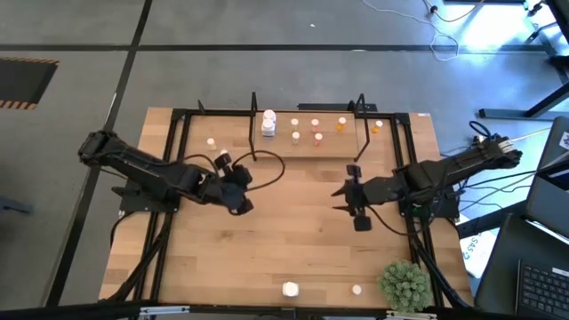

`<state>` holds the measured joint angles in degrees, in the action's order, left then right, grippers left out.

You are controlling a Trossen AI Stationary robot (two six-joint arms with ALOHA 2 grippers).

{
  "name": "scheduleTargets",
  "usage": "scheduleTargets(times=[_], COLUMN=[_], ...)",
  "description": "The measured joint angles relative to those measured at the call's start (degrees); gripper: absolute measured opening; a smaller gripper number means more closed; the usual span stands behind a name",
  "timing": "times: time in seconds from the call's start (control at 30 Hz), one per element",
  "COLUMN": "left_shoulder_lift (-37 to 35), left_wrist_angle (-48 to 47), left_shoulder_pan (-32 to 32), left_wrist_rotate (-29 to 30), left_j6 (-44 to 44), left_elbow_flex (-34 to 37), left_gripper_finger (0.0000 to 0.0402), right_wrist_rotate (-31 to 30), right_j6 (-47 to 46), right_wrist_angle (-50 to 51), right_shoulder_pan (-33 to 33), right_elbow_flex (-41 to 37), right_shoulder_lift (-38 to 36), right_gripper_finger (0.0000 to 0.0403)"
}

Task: Pick and place medicine bottles onto shelf by color
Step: Put the white pill bottle on the shelf aligned with the other white pill bottles

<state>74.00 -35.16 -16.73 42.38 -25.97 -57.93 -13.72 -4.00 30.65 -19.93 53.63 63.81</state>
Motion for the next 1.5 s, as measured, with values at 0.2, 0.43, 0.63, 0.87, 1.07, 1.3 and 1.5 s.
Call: scheduleTargets(times=[0.2,0.43,0.63,0.87,1.07,1.3,1.5], left_shoulder_lift=[0.04,0.04,0.07,0.09,0.09,0.09,0.09], left_wrist_angle=[-3.96,-3.91,-3.89,-3.87,-3.87,-3.85,-3.83], left_shoulder_pan=[-3.88,-9.82,-14.79,-19.51,-22.88,-25.61,-26.85], left_wrist_rotate=[0.38,0.60,0.60,0.58,0.29,0.18,0.15], left_j6=[-5.19,-7.93,-10.54,-13.63,-14.76,-16.10,-16.13], left_elbow_flex=[0.07,0.07,0.07,0.07,0.07,0.07,0.07], left_gripper_finger=[0.0000,0.0000,0.0000,0.0000,0.0000,0.0000,0.0000], right_wrist_rotate=[1.87,3.73,8.00,14.86,19.49,18.95,16.12], right_j6=[-2.57,-4.95,-14.66,-22.60,-22.79,-23.95,-17.44], right_wrist_angle=[7.84,8.75,6.83,4.64,-3.98,-15.52,-17.09], right_shoulder_pan=[-4.21,-9.82,-11.47,-10.66,-10.59,-10.57,-11.50], right_elbow_flex=[9.51,16.16,18.92,19.85,19.85,19.93,22.15], right_shoulder_lift=[6.32,14.32,20.18,25.42,28.69,33.89,39.08], right_gripper_finger=[0.0150,0.0133,0.0130,0.0138,0.0187,0.0219,0.0212])
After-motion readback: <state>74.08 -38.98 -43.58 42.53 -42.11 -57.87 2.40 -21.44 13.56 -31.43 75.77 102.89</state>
